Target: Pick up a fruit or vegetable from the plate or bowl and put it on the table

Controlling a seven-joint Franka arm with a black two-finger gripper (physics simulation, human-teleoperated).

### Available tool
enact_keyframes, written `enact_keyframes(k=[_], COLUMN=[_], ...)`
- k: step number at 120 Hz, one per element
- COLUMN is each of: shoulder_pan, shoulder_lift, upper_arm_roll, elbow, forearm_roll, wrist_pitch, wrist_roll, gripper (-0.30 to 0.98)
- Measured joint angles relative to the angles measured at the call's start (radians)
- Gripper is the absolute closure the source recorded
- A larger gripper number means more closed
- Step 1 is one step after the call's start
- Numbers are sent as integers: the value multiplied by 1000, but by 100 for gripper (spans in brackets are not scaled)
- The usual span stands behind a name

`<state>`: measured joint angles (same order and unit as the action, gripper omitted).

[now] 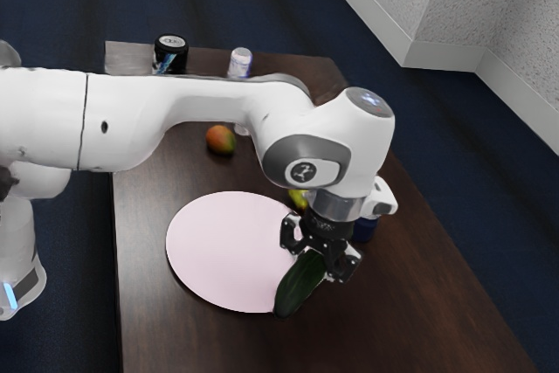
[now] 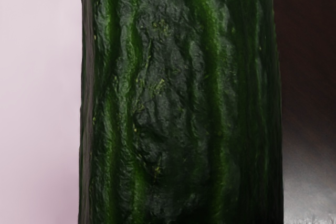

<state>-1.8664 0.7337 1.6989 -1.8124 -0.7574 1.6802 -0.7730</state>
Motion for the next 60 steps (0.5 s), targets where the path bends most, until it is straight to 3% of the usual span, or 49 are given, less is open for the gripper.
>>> enact_keyframes(k=[17,24,44,60], shoulder_pan=[343,428,468,457], shoulder_lift=[-7,-6,-7,-7], upper_arm_roll=[-325,-414,-457,-457], elbow=[271,332,364,365], forearm_roll=[3,4,7,17], wrist_pitch=[-43,-56,-78,-83], wrist_roll=[-3,-4,-5,-6], gripper=[52,52,52,20])
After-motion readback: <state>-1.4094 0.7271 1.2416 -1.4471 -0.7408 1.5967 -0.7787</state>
